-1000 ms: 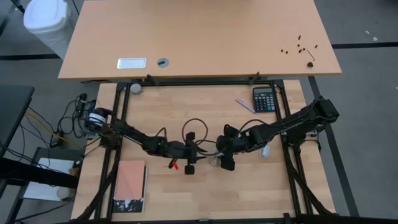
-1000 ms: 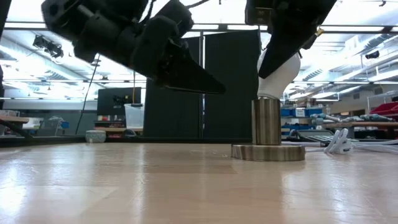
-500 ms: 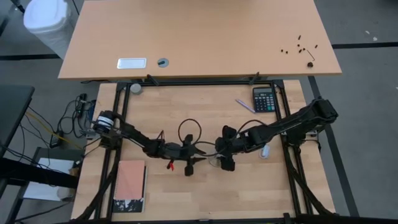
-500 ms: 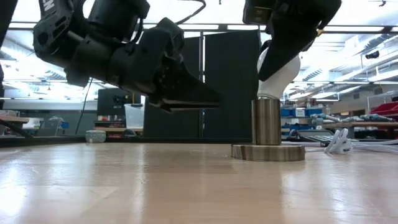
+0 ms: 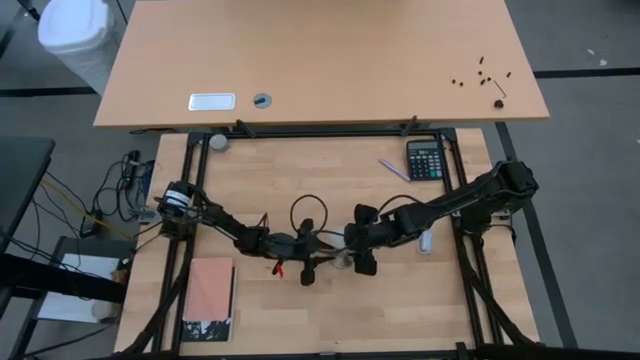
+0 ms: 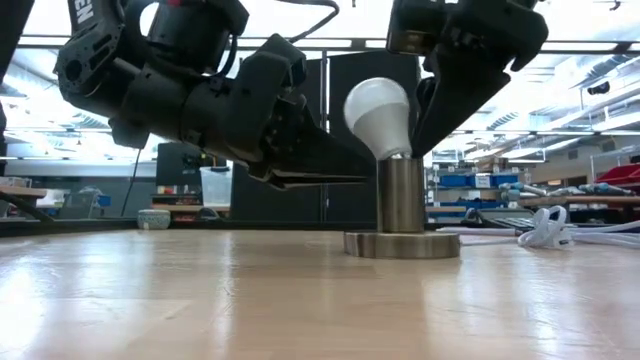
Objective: Screw lightbulb
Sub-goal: Insert the lightbulb on the lamp
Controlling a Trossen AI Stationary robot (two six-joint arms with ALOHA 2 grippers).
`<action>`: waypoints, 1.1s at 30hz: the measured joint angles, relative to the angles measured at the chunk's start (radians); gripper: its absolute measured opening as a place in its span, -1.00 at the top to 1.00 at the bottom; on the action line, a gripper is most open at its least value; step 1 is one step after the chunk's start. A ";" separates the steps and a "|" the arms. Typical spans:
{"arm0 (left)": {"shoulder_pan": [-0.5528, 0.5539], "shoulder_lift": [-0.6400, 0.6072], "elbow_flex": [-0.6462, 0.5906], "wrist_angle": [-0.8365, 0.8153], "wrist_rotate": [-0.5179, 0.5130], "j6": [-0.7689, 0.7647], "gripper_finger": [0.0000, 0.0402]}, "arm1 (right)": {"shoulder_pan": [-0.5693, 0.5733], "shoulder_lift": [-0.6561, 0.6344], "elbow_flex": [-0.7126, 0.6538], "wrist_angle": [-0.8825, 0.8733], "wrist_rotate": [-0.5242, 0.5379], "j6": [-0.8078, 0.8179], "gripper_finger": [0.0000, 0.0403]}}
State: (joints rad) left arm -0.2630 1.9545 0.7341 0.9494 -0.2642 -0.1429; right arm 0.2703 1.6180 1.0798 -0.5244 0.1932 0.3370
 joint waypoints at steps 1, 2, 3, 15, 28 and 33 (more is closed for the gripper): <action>0.000 0.000 0.000 0.000 0.000 0.001 0.29 | -0.001 0.000 0.000 0.002 0.000 0.000 -0.56; 0.000 0.000 0.000 0.000 0.000 0.001 0.29 | -0.001 -0.002 0.000 0.003 0.000 -0.003 -0.55; 0.000 0.000 0.001 0.000 0.000 0.002 0.29 | -0.001 -0.001 0.001 0.011 0.000 -0.005 -0.54; 0.001 -0.020 0.005 -0.015 0.003 0.060 0.29 | 0.016 -0.001 0.021 -0.043 -0.014 0.001 -0.49; 0.001 -0.132 0.001 -0.167 0.002 0.091 0.29 | 0.029 -0.001 0.094 -0.087 -0.015 0.002 -0.48; 0.006 -0.132 0.011 -0.168 -0.004 0.132 0.29 | 0.038 -0.001 0.094 -0.079 0.030 0.017 -0.48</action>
State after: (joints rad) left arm -0.2566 1.8225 0.7448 0.7816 -0.2684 -0.0111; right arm 0.3088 1.6169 1.1736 -0.6037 0.2231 0.3545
